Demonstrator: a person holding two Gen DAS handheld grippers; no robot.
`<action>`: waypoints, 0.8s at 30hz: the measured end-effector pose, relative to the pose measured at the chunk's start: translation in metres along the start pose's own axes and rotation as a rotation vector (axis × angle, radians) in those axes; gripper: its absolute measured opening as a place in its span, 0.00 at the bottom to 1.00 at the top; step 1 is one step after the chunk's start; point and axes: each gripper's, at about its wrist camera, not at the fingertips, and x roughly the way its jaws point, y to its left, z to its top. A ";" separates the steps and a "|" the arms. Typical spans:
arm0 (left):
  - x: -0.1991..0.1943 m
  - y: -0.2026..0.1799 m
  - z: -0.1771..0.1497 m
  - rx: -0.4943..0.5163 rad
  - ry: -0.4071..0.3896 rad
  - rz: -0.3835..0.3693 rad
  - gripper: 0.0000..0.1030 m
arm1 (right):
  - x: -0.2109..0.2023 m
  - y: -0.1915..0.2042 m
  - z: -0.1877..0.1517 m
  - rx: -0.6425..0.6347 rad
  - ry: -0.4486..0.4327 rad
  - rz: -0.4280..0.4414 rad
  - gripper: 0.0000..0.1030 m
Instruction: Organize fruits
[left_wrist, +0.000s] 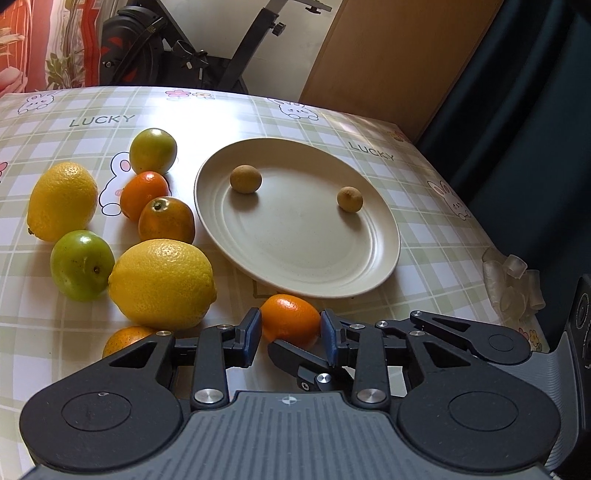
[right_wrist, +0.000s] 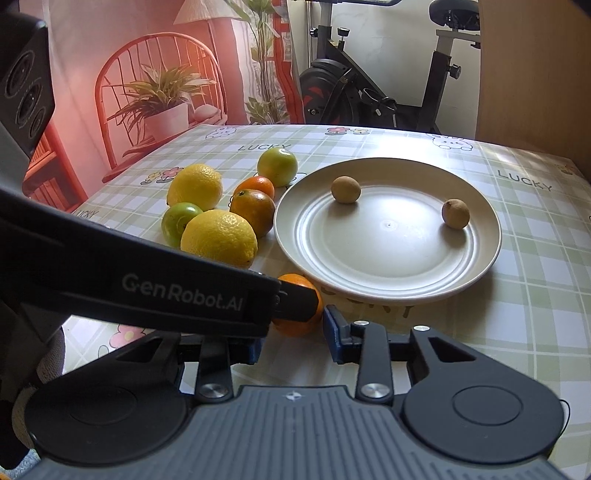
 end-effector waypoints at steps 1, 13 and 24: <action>0.000 0.002 0.000 -0.012 -0.002 -0.005 0.36 | 0.000 0.000 -0.001 0.001 -0.001 0.000 0.35; -0.002 -0.001 0.000 -0.023 -0.022 -0.015 0.41 | 0.006 0.000 -0.001 0.034 0.003 -0.002 0.36; -0.023 -0.021 0.010 0.050 -0.075 -0.006 0.41 | -0.017 0.000 0.008 0.033 -0.053 -0.009 0.36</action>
